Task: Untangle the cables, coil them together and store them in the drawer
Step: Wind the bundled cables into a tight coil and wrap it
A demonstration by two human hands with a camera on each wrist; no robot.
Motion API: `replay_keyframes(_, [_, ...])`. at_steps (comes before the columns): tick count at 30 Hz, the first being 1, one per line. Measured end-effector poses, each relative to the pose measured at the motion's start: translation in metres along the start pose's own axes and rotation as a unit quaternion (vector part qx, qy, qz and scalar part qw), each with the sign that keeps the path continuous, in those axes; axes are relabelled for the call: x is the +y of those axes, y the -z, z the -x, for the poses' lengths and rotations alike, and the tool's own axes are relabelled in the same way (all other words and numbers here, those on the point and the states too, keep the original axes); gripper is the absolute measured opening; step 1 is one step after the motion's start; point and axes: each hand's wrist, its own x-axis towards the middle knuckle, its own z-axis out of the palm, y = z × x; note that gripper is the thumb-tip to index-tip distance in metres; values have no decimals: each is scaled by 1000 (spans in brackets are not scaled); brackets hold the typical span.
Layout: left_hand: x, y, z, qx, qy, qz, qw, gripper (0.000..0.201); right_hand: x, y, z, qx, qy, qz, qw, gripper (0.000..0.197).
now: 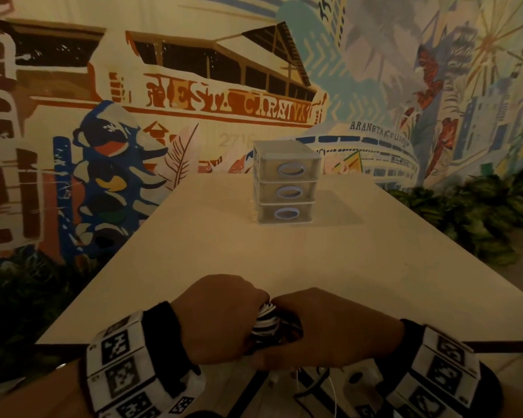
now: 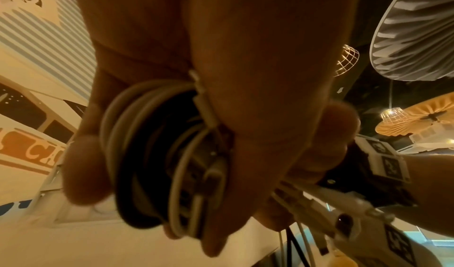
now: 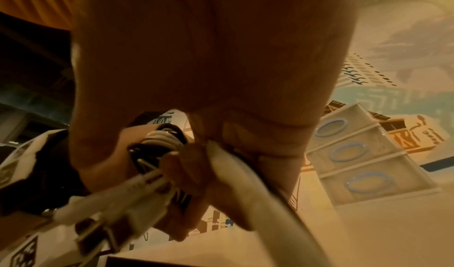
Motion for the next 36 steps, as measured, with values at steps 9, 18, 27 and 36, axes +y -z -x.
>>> replay_keyframes(9, [-3, 5, 1, 63, 95, 62, 992, 17, 12, 11, 2, 33, -26, -43, 998, 36])
replay_keyframes(18, [-4, -15, -10, -12, 94, 329, 939, 39, 28, 10, 5, 62, -38, -180, 981, 27])
replay_keyframes(27, [9, -6, -20, 10, 69, 299, 952, 33, 31, 7, 1, 89, -74, -246, 962, 34])
replay_keyframes(36, [-2, -23, -16, 33, 41, 221, 974, 27, 34, 12, 7, 32, -91, -258, 961, 37])
